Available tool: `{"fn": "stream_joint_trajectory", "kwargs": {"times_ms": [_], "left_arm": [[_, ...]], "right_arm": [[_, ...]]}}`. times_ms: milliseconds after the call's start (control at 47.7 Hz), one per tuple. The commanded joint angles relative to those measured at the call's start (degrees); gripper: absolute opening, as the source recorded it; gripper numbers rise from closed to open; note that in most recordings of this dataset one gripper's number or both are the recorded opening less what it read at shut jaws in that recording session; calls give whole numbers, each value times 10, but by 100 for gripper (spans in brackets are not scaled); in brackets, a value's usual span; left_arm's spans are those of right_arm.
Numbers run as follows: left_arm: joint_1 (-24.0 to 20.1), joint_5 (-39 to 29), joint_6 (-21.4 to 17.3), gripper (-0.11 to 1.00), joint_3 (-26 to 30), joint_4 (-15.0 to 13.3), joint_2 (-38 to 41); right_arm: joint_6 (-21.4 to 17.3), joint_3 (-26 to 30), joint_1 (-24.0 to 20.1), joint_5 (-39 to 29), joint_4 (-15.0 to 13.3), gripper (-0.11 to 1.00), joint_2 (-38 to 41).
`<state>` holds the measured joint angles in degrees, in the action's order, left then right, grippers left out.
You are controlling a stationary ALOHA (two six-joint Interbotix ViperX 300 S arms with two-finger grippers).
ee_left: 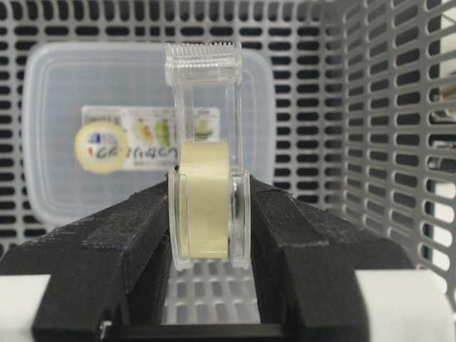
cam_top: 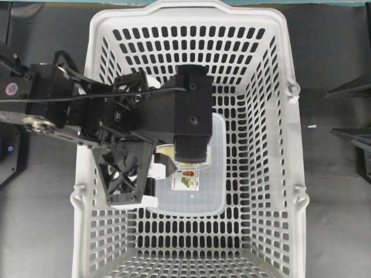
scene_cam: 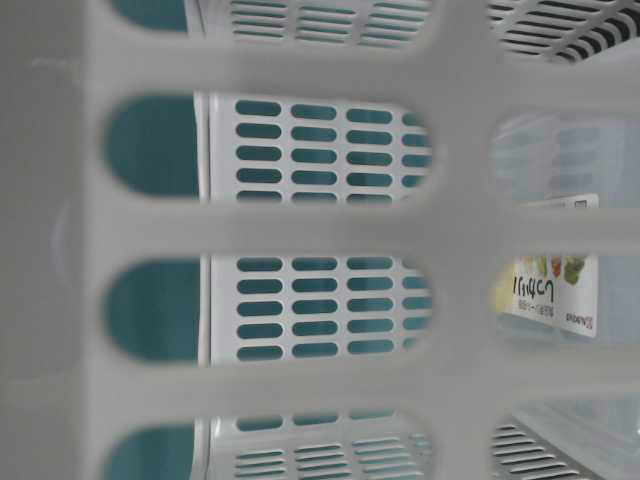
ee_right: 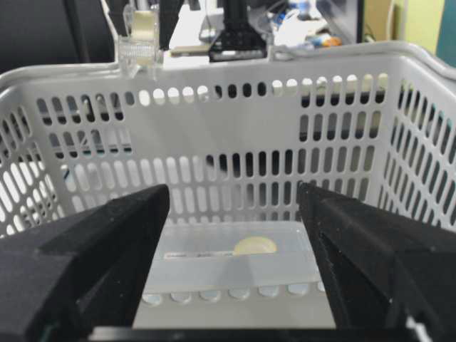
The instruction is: Pick up the tape dispenser from the shopping basket with the left arm.
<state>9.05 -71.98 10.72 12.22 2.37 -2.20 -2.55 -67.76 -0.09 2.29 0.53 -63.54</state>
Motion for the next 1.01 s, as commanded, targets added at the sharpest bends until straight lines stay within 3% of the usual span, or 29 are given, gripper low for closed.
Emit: {"fn": "stream_joint_trajectory", "kwargs": {"times_ms": [0, 985], "left_arm": [[0, 4, 0, 28, 11, 3, -5], [2, 14, 0, 28, 7, 2, -2]], "right_arm": [[-1, 4, 0, 3, 2, 71, 4], [-1, 3, 0, 0, 2, 71, -2]]}}
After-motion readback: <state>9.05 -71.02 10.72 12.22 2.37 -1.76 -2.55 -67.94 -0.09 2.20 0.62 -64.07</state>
